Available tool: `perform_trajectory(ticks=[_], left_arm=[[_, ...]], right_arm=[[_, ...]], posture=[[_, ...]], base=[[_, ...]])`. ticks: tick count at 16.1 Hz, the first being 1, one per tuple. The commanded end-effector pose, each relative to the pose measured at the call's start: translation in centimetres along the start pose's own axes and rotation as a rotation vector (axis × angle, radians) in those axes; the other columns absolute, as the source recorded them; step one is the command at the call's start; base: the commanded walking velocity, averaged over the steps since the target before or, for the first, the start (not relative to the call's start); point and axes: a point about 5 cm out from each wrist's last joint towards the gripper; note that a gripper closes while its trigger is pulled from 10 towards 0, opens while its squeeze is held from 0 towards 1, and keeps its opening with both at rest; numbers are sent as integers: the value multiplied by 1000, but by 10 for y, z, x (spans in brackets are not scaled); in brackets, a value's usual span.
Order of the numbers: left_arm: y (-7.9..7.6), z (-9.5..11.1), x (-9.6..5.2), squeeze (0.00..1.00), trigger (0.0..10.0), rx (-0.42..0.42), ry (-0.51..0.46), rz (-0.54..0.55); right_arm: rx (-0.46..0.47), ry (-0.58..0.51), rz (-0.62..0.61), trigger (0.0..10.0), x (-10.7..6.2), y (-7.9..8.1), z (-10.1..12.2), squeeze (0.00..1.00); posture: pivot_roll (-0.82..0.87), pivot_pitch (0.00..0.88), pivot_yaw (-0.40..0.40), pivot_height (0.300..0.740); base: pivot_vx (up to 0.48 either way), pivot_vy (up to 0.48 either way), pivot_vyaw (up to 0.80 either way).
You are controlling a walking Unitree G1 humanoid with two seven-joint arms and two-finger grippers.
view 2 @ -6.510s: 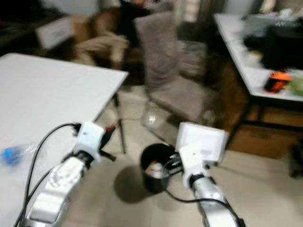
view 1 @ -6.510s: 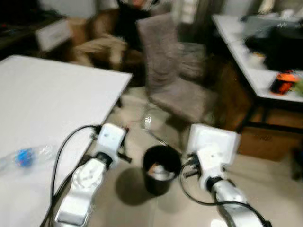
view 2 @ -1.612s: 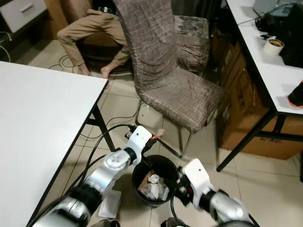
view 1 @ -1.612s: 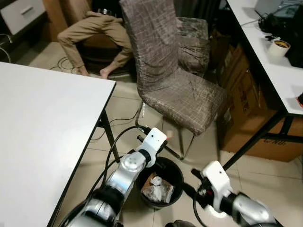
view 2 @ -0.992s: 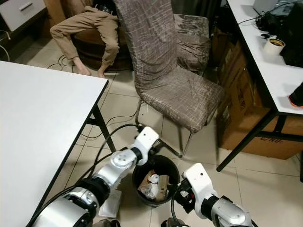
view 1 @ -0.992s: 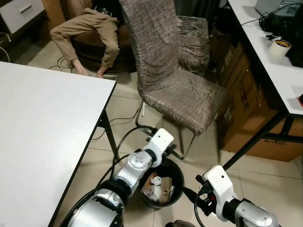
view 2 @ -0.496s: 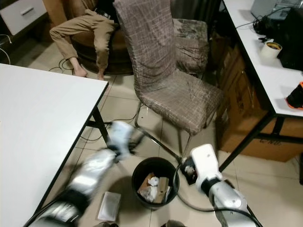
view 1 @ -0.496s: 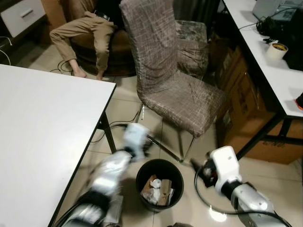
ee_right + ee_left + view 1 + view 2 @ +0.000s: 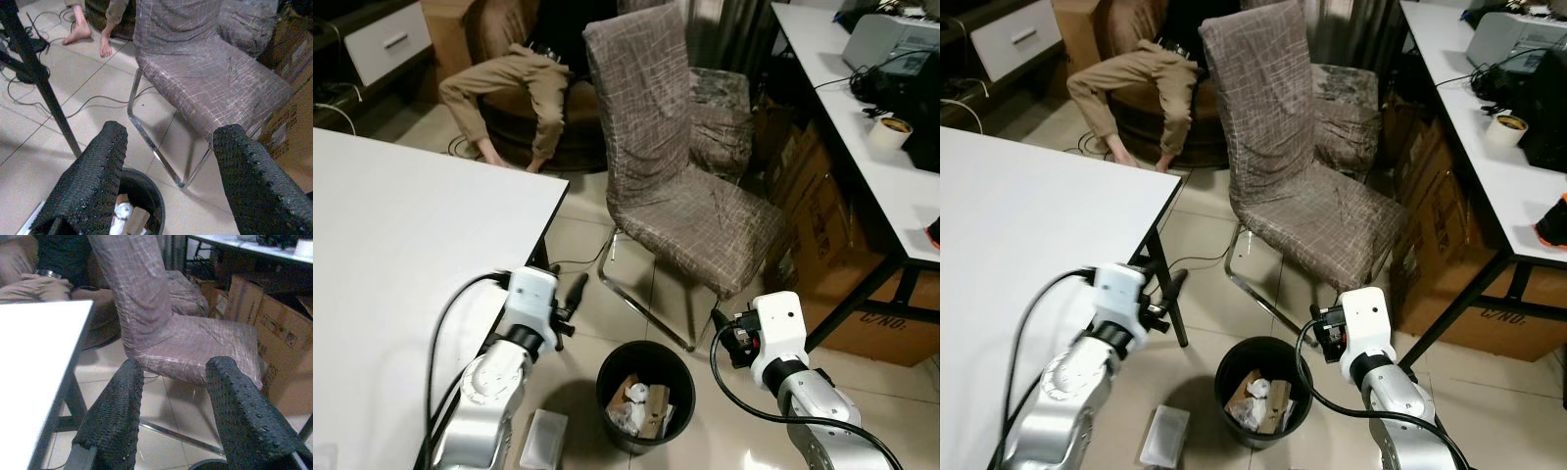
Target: Picking trash to rubbish bin
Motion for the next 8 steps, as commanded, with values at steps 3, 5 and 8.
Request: perform_trajectory(ticks=[3, 5, 8], left_arm=[[-7, 7, -3, 0, 10000, -3, 34, -19], [-6, 13, -3, 0, 10000, -5, 36, -14], [-8, 20, -2, 0, 10000, 2, 37, -31]], right_arm=[[33, -20, -48, 10000, 2, -7, 2, 0], [40, -25, -51, 10000, 2, -5, 2, 0], [47, -31, -55, 10000, 1, -5, 3, 0]], posture=[[-194, 0, -37, 740], [-197, 0, -26, 740], [-203, 0, -22, 740]], base=[[0, 0, 0], [0, 0, 0], [0, 0, 0]])
Point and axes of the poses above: a point about 5 cm out from each wrist's last joint towards the gripper, its own x axis pointing out of the wrist towards the gripper, its own z axis along the axis of the wrist's last joint, y = z × x, and after that the axes turned 1 degree about -x, right-handed
